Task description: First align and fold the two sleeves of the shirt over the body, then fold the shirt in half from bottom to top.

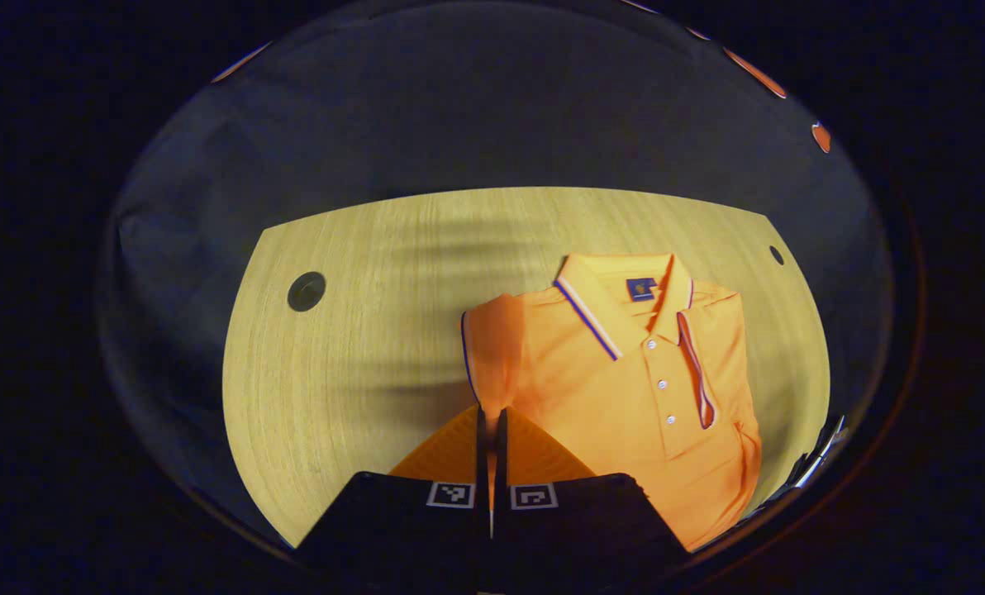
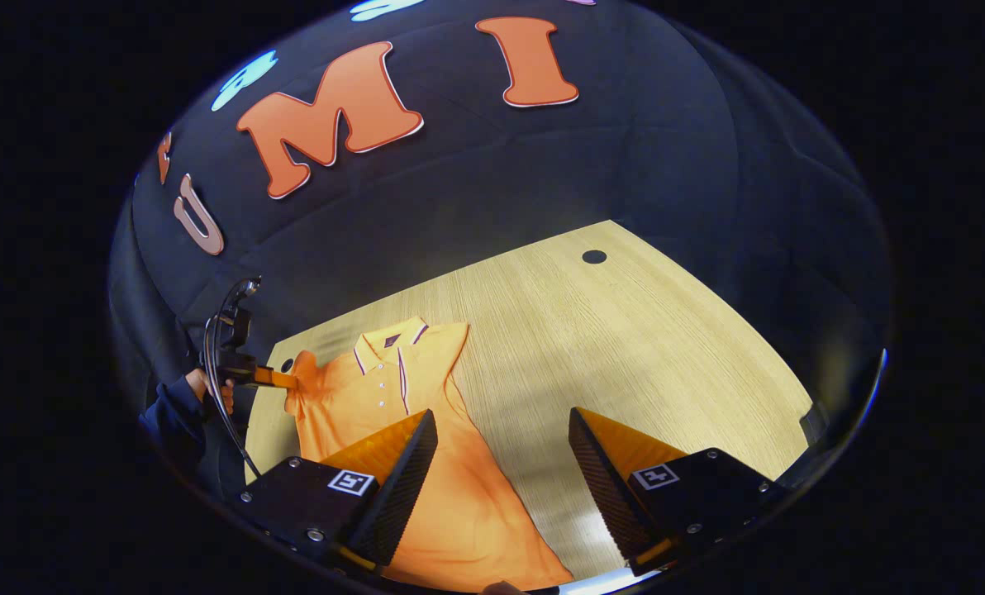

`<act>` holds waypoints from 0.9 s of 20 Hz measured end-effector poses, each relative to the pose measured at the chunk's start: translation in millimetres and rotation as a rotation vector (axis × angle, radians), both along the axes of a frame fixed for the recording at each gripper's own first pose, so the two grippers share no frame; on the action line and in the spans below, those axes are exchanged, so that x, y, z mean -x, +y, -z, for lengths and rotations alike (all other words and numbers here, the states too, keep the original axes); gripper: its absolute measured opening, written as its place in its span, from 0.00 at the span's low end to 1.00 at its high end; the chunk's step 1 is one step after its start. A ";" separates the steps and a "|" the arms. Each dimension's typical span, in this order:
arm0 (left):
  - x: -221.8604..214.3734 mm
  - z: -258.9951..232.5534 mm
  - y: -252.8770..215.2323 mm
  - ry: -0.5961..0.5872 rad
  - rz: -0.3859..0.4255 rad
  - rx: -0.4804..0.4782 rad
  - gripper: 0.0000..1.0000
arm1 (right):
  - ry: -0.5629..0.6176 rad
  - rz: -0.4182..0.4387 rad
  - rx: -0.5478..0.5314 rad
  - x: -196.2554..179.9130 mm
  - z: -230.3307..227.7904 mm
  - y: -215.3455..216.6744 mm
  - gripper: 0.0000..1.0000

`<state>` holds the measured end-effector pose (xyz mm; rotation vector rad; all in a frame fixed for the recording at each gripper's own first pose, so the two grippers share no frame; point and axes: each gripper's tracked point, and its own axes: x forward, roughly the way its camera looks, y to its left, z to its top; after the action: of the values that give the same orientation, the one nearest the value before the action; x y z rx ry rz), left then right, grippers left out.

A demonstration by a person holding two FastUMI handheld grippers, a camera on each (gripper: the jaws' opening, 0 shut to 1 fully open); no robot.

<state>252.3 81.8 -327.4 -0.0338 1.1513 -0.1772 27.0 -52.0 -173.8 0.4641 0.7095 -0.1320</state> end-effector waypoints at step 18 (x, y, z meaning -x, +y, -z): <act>31.6 -102.9 -91.8 -0.302 0.094 0.092 0.97 | -0.136 -0.063 0.060 -14.9 -20.1 -13.1 0.98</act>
<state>220.8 -9.9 -224.5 -0.0333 0.8438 -0.3082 42.0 -65.1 -153.8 0.3892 0.5847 -0.0617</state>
